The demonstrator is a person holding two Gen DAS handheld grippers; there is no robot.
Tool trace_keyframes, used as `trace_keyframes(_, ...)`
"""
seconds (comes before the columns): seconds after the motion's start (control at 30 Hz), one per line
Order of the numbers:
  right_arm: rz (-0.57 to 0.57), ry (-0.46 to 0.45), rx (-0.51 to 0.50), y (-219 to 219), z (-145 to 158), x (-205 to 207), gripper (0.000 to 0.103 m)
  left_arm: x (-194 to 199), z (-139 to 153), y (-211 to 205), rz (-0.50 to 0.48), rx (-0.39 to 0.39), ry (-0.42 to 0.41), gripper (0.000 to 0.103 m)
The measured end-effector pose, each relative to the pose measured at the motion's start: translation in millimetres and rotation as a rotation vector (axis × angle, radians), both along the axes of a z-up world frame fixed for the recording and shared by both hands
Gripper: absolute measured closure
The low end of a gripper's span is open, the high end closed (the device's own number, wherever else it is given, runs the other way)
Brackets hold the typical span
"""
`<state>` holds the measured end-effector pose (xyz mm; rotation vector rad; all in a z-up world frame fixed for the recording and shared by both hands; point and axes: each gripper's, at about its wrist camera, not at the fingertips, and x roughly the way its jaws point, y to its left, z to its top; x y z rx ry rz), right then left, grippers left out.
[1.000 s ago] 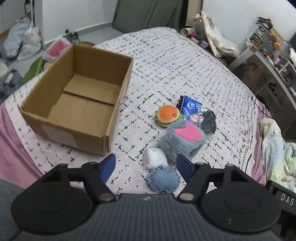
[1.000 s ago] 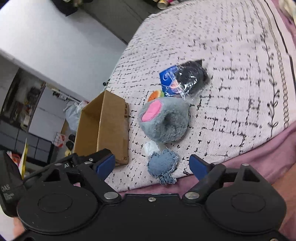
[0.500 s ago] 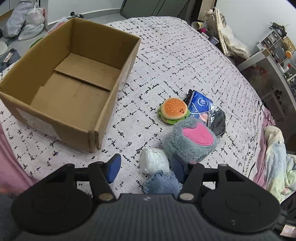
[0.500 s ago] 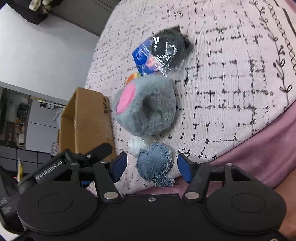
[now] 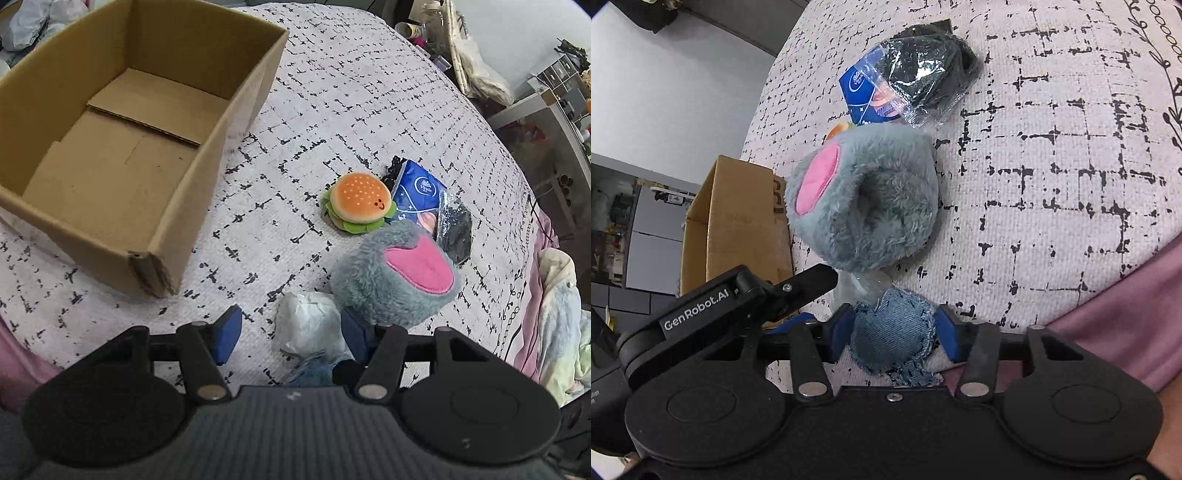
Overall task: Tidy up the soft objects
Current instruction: 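Close the left gripper on the white plush while the right gripper closes on the blue octopus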
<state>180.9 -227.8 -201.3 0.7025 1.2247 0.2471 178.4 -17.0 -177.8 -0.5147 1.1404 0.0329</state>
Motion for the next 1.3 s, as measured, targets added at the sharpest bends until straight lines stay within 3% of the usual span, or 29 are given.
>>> trace_keyframes(0.03,0.004,0.006,0.001,0,-2,1,0.077,1,-1,-1,0.001,0.0,0.001,0.045)
trace_keyframes(0.2,0.017,-0.015,0.003,5,0,3,0.085,4,-5,-9,-0.014,0.018,0.013,0.045)
trace_keyframes(0.53,-0.053,-0.067,-0.029,-14,12,-3,0.086,12,-14,-25,-0.036,0.1,0.024,0.045)
trace_keyframes(0.63,-0.07,-0.084,-0.038,-20,17,-7,0.086,11,-14,-28,-0.045,0.109,0.019,0.058)
trace_keyframes(0.73,-0.079,-0.102,-0.041,-24,22,-10,0.087,9,-11,-26,-0.031,0.105,0.019,0.059)
trace_keyframes(1.3,-0.043,-0.295,-0.002,-24,66,-27,0.087,-22,48,-10,-0.025,0.162,-0.089,0.059)
